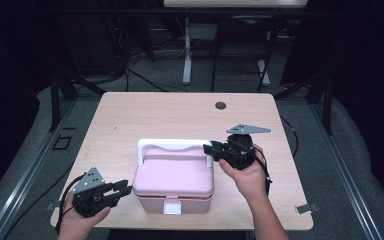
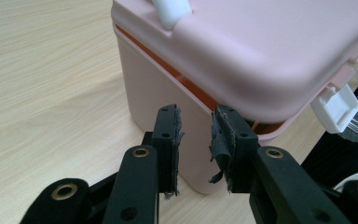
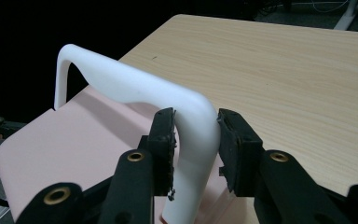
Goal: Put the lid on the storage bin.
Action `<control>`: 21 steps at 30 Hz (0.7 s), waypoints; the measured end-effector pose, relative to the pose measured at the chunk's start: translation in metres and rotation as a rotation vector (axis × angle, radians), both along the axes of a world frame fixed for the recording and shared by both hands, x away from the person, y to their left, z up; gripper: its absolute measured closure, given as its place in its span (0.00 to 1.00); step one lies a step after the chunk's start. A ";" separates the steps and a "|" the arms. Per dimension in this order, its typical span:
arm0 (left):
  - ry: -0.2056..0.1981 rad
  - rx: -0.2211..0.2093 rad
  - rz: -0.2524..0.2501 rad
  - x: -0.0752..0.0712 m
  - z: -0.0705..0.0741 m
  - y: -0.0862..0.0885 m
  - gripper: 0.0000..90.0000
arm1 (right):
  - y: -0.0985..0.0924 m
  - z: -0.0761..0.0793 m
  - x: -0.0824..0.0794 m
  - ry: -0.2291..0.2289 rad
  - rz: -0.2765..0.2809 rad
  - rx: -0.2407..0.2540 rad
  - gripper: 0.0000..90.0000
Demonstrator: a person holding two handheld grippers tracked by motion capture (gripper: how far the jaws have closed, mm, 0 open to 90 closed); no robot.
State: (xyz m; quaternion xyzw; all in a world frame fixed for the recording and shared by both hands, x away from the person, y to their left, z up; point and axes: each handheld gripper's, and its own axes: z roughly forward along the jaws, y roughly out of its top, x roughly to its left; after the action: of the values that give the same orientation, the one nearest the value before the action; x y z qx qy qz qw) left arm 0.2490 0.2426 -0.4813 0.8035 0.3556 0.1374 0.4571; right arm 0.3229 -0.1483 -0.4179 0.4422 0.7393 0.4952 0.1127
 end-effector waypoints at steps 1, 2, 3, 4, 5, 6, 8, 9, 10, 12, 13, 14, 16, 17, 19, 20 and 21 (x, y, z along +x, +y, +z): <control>-0.001 -0.001 0.001 0.000 0.000 0.000 0.78 | 0.000 0.000 0.000 -0.005 -0.002 -0.001 0.75; -0.001 0.000 0.001 0.000 0.000 0.000 0.78 | 0.000 0.000 0.000 -0.014 -0.004 0.003 0.75; 0.000 0.000 0.002 0.000 -0.001 0.000 0.78 | 0.000 0.001 0.000 -0.015 -0.004 0.003 0.75; -0.002 0.003 -0.001 0.000 -0.001 0.000 0.78 | 0.000 0.001 0.000 -0.014 -0.002 -0.001 0.74; -0.002 0.004 0.000 0.001 -0.001 0.000 0.78 | 0.000 0.001 -0.001 -0.014 -0.006 0.000 0.74; -0.002 0.004 0.000 0.001 -0.001 0.000 0.78 | -0.001 0.001 -0.001 -0.014 -0.008 0.003 0.74; -0.003 0.003 0.001 0.001 -0.001 0.000 0.78 | -0.001 0.001 -0.001 -0.021 -0.011 0.004 0.74; -0.003 0.003 0.001 0.001 -0.001 0.000 0.78 | -0.001 0.002 -0.001 -0.021 -0.013 0.005 0.74; 0.000 -0.004 0.006 0.001 -0.001 0.000 0.78 | -0.002 0.002 -0.001 -0.025 -0.014 0.007 0.74; -0.001 -0.004 0.007 0.001 -0.001 0.000 0.78 | -0.002 0.002 -0.001 -0.028 -0.015 0.010 0.73; -0.001 -0.004 0.007 0.001 -0.001 0.000 0.78 | -0.002 0.002 -0.001 -0.029 -0.017 0.010 0.73; 0.001 -0.004 0.007 0.001 -0.001 0.000 0.78 | -0.002 0.003 -0.001 -0.032 -0.018 0.011 0.72; 0.000 -0.001 0.007 0.001 -0.001 0.001 0.78 | -0.003 0.003 -0.002 -0.030 -0.018 0.013 0.72; -0.001 -0.004 0.007 0.002 -0.001 0.002 0.77 | -0.003 0.004 -0.002 -0.032 -0.020 0.014 0.71; -0.003 -0.006 0.011 0.002 -0.001 0.002 0.77 | -0.004 0.004 -0.002 -0.035 -0.022 0.014 0.71; 0.000 -0.009 0.015 0.002 -0.002 0.002 0.76 | -0.004 0.004 -0.002 -0.037 -0.024 0.015 0.71; 0.000 -0.009 0.015 0.002 -0.002 0.002 0.76 | -0.004 0.004 -0.002 -0.037 -0.024 0.015 0.71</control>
State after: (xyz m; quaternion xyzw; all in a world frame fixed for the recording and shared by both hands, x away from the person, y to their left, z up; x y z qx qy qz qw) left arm 0.2512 0.2446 -0.4828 0.7987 0.3623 0.1393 0.4598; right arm 0.3210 -0.1524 -0.4137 0.4424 0.7281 0.5075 0.1291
